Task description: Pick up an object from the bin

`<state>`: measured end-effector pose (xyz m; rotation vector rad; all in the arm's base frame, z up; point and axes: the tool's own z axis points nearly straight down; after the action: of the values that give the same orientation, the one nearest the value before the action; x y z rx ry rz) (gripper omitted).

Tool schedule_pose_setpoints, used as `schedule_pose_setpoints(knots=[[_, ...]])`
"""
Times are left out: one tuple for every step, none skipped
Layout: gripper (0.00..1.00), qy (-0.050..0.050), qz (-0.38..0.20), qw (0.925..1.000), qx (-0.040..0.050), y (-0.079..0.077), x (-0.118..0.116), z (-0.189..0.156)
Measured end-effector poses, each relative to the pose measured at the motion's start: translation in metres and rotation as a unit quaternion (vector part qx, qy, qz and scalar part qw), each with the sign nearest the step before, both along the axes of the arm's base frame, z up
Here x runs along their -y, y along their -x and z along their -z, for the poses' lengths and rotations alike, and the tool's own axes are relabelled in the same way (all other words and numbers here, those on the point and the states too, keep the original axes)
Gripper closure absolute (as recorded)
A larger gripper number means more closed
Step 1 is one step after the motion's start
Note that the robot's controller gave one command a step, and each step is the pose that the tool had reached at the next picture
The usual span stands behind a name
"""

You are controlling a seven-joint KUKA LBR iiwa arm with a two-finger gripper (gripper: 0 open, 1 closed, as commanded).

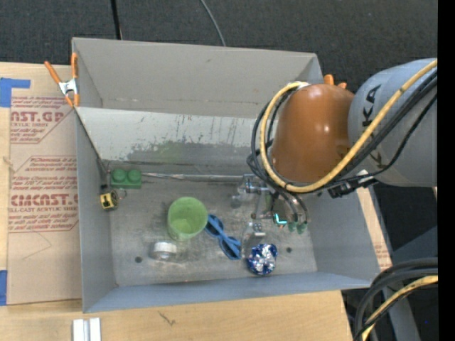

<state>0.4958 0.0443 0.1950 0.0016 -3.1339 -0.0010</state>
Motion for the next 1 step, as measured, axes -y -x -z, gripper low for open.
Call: schedule_pose_setpoints(knots=[[0.00,0.000,0.012,0.9999,0.0006,-0.0025,0.0126,0.1086]])
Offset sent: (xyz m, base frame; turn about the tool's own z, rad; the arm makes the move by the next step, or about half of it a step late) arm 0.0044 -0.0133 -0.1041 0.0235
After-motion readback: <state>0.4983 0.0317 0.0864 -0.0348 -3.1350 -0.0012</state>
